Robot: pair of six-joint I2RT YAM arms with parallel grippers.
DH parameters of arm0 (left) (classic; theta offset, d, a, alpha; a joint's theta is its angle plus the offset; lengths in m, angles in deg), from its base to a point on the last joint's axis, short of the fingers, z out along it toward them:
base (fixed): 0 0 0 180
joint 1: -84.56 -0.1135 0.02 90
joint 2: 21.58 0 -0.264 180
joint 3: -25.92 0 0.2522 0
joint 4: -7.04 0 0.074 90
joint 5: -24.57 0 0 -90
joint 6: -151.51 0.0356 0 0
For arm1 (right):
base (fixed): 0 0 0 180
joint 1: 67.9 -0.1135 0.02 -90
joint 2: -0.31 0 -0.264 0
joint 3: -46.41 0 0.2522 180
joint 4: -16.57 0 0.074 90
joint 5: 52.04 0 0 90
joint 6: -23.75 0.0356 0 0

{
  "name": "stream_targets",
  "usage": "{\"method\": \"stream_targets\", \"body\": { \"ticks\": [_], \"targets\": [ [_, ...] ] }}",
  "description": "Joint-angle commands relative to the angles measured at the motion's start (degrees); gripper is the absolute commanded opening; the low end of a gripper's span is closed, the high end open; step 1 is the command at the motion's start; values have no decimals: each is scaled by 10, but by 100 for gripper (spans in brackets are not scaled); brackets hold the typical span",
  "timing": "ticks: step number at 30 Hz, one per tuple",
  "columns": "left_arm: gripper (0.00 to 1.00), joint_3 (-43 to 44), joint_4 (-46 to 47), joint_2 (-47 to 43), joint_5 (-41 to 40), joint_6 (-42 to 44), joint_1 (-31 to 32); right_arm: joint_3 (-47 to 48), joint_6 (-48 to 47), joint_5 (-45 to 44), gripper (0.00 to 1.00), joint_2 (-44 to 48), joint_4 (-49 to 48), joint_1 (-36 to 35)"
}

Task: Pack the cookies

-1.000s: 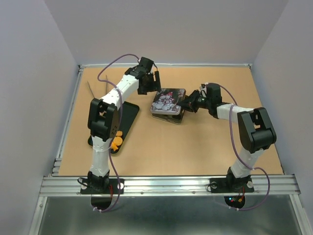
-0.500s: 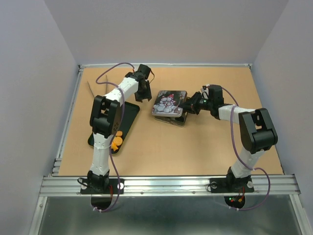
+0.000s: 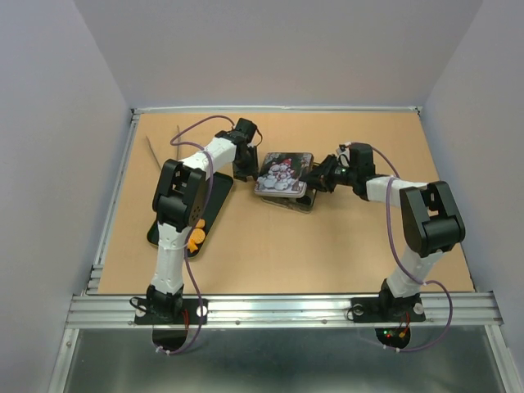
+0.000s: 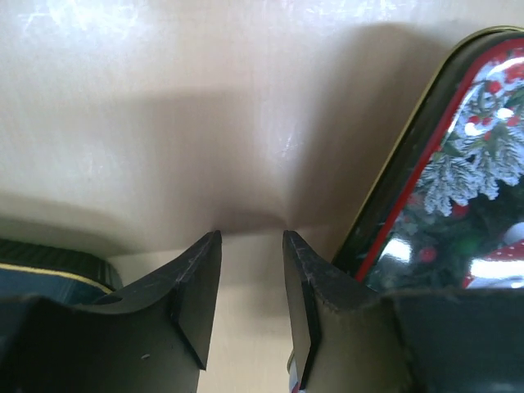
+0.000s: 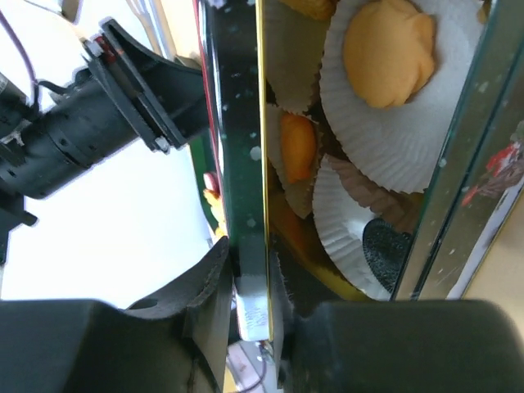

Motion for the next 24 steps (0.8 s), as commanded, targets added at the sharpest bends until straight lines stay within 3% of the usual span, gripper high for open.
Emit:
{"method": "stream_targets", "body": {
  "ticks": [1, 10, 17, 24],
  "targets": [
    [47, -20, 27, 2, 46, 9, 8, -24, -19, -21, 33, 7, 39, 3],
    [46, -14, 41, -4, 61, 9, 8, -23, -32, -31, 69, 16, 61, 3],
    [46, -9, 41, -3, 60, 10, 8, 2, -58, -45, 91, 38, 113, 3],
    [46, -3, 41, -2, 59, 12, 7, 50, -112, -97, 95, 53, 254, 3]
  ]
}}
